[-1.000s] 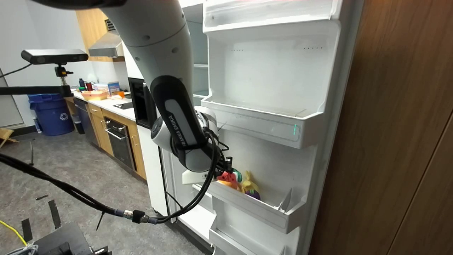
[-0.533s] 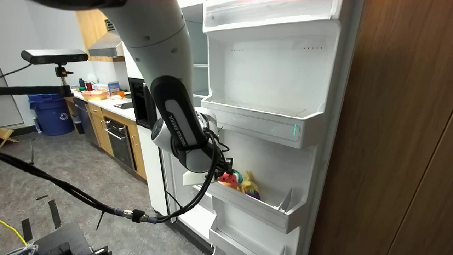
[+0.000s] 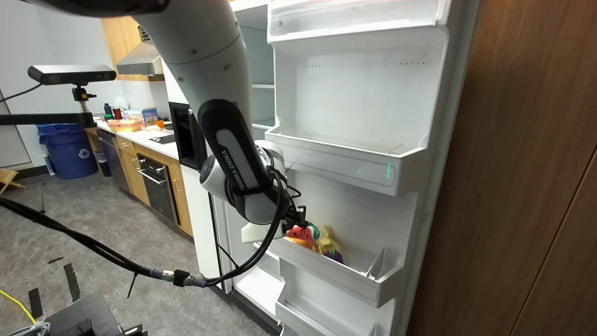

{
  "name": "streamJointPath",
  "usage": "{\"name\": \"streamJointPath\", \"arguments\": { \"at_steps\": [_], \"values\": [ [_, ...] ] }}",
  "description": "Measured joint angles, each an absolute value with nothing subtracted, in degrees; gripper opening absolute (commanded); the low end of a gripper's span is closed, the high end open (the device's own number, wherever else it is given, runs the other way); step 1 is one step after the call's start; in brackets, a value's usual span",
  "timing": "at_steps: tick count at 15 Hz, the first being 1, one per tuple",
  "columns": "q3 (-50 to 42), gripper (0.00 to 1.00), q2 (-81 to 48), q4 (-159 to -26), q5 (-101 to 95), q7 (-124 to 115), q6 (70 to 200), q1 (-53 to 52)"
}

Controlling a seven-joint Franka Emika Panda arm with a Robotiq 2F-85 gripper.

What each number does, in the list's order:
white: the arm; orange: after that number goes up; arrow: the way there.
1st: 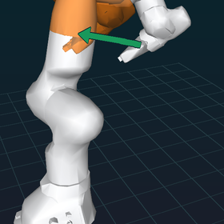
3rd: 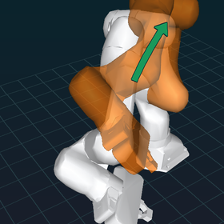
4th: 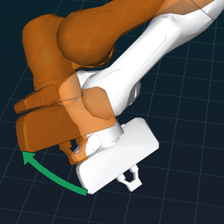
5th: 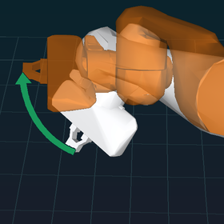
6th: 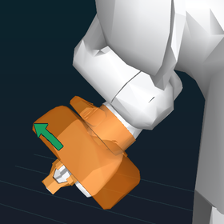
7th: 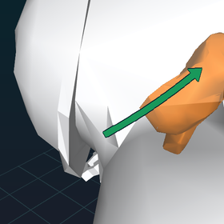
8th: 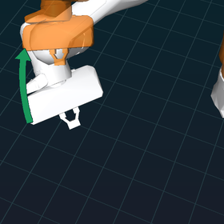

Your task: Move the watermelon plush toy from the top compartment to the bottom compartment.

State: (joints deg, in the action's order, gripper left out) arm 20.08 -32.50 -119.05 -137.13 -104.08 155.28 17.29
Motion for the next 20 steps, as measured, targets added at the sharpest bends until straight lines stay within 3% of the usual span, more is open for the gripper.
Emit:
{"name": "streamJointPath", "arguments": {
  "at_steps": [14, 15, 17, 20],
  "values": [
    [18.9, 0.01, -32.9, -118.4, -136.5, -104.1, 155.3, 16.0],
    [18.8, 0.30, -32.9, -118.4, -136.5, -104.1, 155.3, 16.1],
    [18.4, 0.39, -32.9, -118.4, -136.4, -104.1, 155.3, 16.2],
    [18.0, 0.63, -32.9, -118.3, -136.3, -104.1, 155.3, 16.8]
  ]
}}
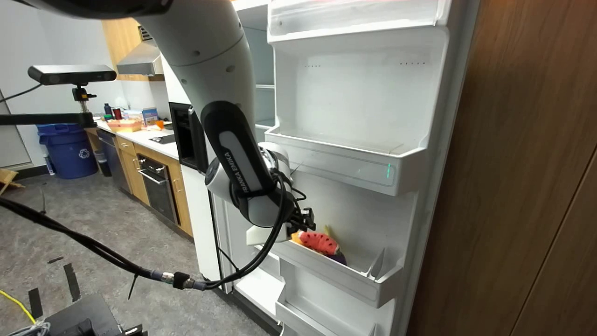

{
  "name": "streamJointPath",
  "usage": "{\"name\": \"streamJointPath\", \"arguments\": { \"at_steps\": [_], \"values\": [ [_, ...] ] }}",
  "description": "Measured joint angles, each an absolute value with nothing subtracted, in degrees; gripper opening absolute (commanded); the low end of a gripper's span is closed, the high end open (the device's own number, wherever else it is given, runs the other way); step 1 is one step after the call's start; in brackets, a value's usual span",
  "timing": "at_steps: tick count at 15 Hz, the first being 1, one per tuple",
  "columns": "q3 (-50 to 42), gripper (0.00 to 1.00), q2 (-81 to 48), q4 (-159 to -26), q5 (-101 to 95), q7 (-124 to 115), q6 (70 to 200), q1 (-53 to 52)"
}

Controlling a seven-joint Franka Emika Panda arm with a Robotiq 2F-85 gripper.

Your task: Move the watermelon plush toy from the top compartment to the bottom compartment.

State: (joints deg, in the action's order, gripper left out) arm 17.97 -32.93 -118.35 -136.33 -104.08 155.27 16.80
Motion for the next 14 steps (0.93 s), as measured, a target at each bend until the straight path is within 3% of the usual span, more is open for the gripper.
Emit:
{"name": "streamJointPath", "arguments": {
  "at_steps": [5, 14],
  "values": [
    [17.7, 0.99, -32.9, -118.3, -136.3, -104.1, 155.3, 18.0],
    [12.5, 1.00, -30.3, -121.8, -111.2, -88.3, 170.3, 16.2]
  ]
}}
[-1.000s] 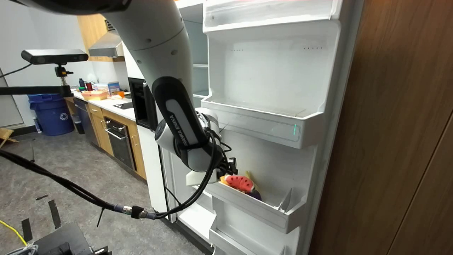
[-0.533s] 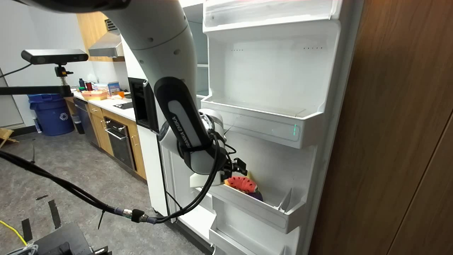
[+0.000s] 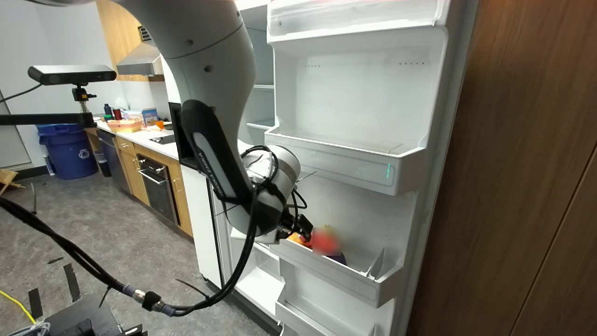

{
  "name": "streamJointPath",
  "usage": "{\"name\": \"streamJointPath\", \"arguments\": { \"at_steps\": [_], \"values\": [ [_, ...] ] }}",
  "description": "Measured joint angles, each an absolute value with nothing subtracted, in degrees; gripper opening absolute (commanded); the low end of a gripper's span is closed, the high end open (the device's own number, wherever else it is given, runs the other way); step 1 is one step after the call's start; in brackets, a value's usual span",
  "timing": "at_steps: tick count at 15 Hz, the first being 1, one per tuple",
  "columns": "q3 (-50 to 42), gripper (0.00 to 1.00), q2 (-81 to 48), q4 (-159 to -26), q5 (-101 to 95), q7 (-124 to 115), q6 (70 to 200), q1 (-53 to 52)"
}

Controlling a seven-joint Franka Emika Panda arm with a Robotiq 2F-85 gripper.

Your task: Move the watermelon plush toy from the top compartment to the bottom compartment.

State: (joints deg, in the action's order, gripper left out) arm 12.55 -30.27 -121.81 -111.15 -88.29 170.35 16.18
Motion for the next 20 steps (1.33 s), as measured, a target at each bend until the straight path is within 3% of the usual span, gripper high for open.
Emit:
{"name": "streamJointPath", "arguments": {
  "at_steps": [5, 8, 16, 20],
  "values": [
    [11.4, 1.00, -28.6, -129.8, -88.4, -71.6, 172.4, 12.0],
    [13.6, 1.00, -25.8, -135.5, -75.2, -59.5, 172.4, 14.9],
    [33.5, 1.00, -17.9, -139.7, -38.7, -31.9, 159.4, 38.8],
    [40.1, 1.00, -15.6, -131.8, -29.3, -34.9, 147.1, 36.6]
  ]
}}
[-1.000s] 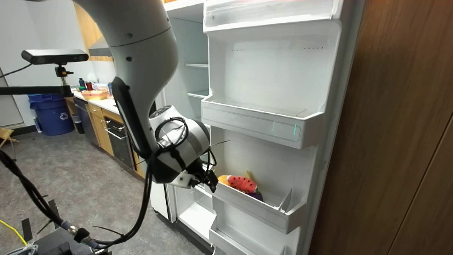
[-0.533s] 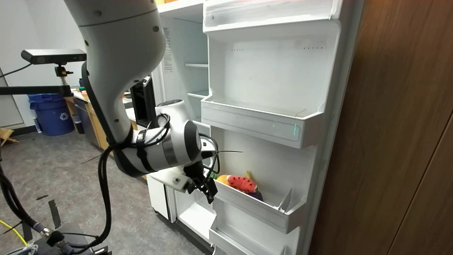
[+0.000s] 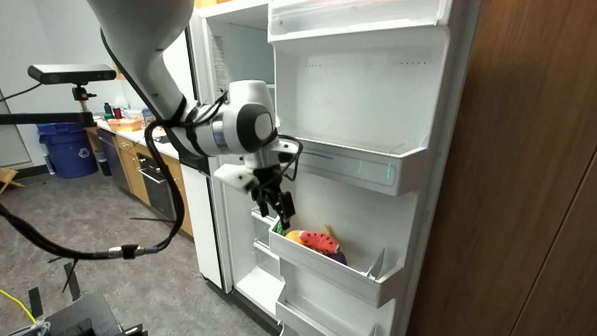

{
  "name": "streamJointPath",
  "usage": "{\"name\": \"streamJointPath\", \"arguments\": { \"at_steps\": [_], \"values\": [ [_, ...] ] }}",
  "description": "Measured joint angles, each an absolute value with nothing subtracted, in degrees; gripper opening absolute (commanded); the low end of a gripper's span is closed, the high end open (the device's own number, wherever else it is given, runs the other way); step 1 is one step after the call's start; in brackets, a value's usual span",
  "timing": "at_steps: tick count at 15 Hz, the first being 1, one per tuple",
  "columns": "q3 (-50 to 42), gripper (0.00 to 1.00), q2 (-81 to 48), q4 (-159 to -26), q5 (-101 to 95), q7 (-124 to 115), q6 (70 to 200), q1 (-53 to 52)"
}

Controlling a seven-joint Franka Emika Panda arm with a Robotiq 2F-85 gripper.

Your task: Move the watermelon plush toy from the top compartment to the bottom compartment.

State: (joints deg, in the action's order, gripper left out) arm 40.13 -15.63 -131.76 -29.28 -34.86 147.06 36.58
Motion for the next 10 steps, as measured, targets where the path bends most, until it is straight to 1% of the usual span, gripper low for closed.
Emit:
{"name": "streamJointPath", "arguments": {
  "at_steps": [2, 6, 10],
  "values": [
    [37.8, 1.00, -14.9, -127.4, -24.3, -35.4, 142.0, 28.8],
    [26.5, 1.00, -13.5, -121.8, -18.2, -33.8, 137.1, 12.2],
    [23.4, 1.00, -12.6, -121.6, -17.3, -32.3, 136.9, 10.3]
  ]
}}
